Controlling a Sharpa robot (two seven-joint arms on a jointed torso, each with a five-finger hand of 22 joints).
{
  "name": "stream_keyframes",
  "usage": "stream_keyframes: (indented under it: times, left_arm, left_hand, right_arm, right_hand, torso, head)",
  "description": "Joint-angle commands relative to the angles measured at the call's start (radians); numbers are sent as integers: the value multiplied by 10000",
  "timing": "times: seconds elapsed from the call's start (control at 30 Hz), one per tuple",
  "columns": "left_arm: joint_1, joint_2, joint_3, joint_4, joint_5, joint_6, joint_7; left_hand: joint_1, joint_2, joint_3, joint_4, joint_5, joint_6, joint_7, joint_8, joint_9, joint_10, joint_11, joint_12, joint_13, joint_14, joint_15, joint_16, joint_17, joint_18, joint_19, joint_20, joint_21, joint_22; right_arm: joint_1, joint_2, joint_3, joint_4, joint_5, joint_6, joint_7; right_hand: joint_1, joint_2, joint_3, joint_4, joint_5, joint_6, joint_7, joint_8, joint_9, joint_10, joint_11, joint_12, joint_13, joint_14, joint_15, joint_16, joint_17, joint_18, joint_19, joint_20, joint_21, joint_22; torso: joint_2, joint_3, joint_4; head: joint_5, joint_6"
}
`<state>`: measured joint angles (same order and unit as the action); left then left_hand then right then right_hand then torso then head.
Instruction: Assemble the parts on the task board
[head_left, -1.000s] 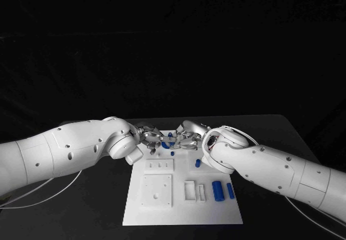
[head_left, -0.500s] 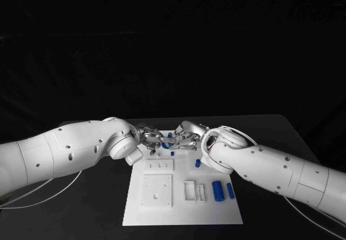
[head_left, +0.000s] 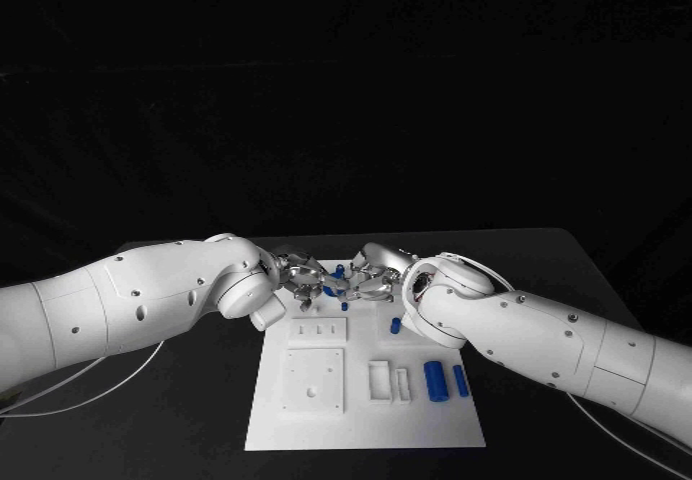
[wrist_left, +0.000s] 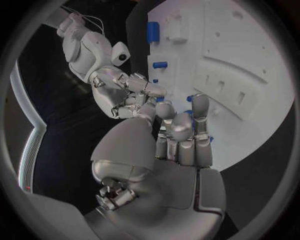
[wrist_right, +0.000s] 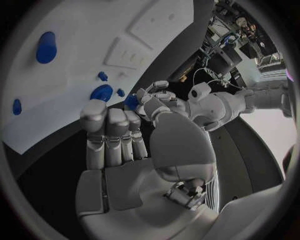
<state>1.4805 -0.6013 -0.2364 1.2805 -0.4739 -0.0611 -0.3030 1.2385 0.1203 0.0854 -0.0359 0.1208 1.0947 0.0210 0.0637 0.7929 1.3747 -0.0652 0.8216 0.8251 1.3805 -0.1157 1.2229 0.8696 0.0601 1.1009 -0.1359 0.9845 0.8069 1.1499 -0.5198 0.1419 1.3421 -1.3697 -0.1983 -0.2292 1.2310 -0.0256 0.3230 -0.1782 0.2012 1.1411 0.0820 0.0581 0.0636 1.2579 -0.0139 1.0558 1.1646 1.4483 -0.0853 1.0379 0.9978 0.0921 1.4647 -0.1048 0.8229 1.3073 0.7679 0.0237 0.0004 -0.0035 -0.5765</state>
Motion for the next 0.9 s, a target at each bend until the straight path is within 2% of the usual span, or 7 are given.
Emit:
stream_keyframes:
  times: [0.03,0.33,0.53,0.63,0.7,0.8,0.9]
  left_arm:
    - [2,7,18,22,136,313,258]
    - [0,-14,21,15,189,304,331]
    - [0,-14,21,13,195,234,335]
    - [0,-14,21,4,196,177,313]
    - [0,-15,21,0,196,148,282]
    - [0,-16,21,-2,184,110,201]
    - [0,-20,21,-5,154,71,103]
  left_hand:
    - [-179,-39,1430,-913,-53,-65,-27,84,269,26,-65,-57,2,7,-33,-5,9,36,45,9,-84,66]
    - [-550,-86,2347,-887,-101,-46,-31,155,983,30,-59,-31,25,-1,-21,11,18,55,78,26,-224,306]
    - [-654,-52,2410,-683,-123,-74,-92,542,1186,47,-88,-11,42,8,-45,26,37,39,116,5,-295,392]
    - [-779,-4,2459,-484,-113,-62,-177,970,1499,100,-139,9,62,35,-87,36,62,6,155,-38,-336,439]
    - [-844,-1,2491,-470,-58,-52,-214,1145,1622,116,-162,13,69,44,-107,37,66,-1,173,-55,-351,456]
    - [-1011,-54,2553,-466,356,-77,-271,1499,1907,166,-203,43,104,86,-141,75,124,-15,218,-90,-371,476]
    - [-1202,-97,2796,-523,467,-343,-311,2063,2332,219,-226,43,143,116,-172,94,176,-47,283,-126,-447,535]
  right_arm:
    - [-33,22,-7,-12,-75,222,61]
    - [-65,14,-8,-18,-75,222,60]
    - [-84,2,-8,-15,-75,201,68]
    - [-91,-10,-9,-23,-67,128,86]
    - [-93,-22,-9,-33,-60,64,102]
    - [-95,-41,-9,-50,-43,-53,124]
    - [-99,-88,-9,-69,23,-243,194]
  right_hand:
    - [-96,34,6,52,64,65,-21,42,9,-20,-55,7,2,12,-9,-56,-4,63,614,7,-36,699]
    - [-96,34,6,52,64,65,-21,42,9,-20,-55,7,2,12,-9,-56,-4,63,614,7,-36,699]
    - [-105,33,-12,69,74,58,-19,42,9,-28,-52,2,-2,10,-8,-56,-4,64,613,7,-30,688]
    - [-173,-46,-86,107,116,-36,2,34,-1,-60,-38,-44,-36,4,1,-77,-21,66,610,11,-47,677]
    - [-280,-205,-234,175,511,-544,147,34,-13,-106,43,-110,-89,1,48,-93,-34,71,606,34,-66,668]
    - [-286,-283,-442,257,610,-794,214,36,-14,-184,90,-227,-190,-12,85,-143,-77,102,598,78,-142,638]
    - [-173,-418,-1208,541,645,-1875,369,27,-35,-283,202,-352,-356,-19,170,-253,-161,168,593,163,-270,573]
  torso:
    - [5,8,3]
    - [-3,6,5]
    - [-8,7,-2]
    - [-11,11,-4]
    - [-14,9,-2]
    - [-10,3,-2]
    - [-7,4,1]
  head:
    - [12,-19]
    - [16,-48]
    - [29,-53]
    - [32,-52]
    - [35,-58]
    - [28,-55]
    - [1,-52]
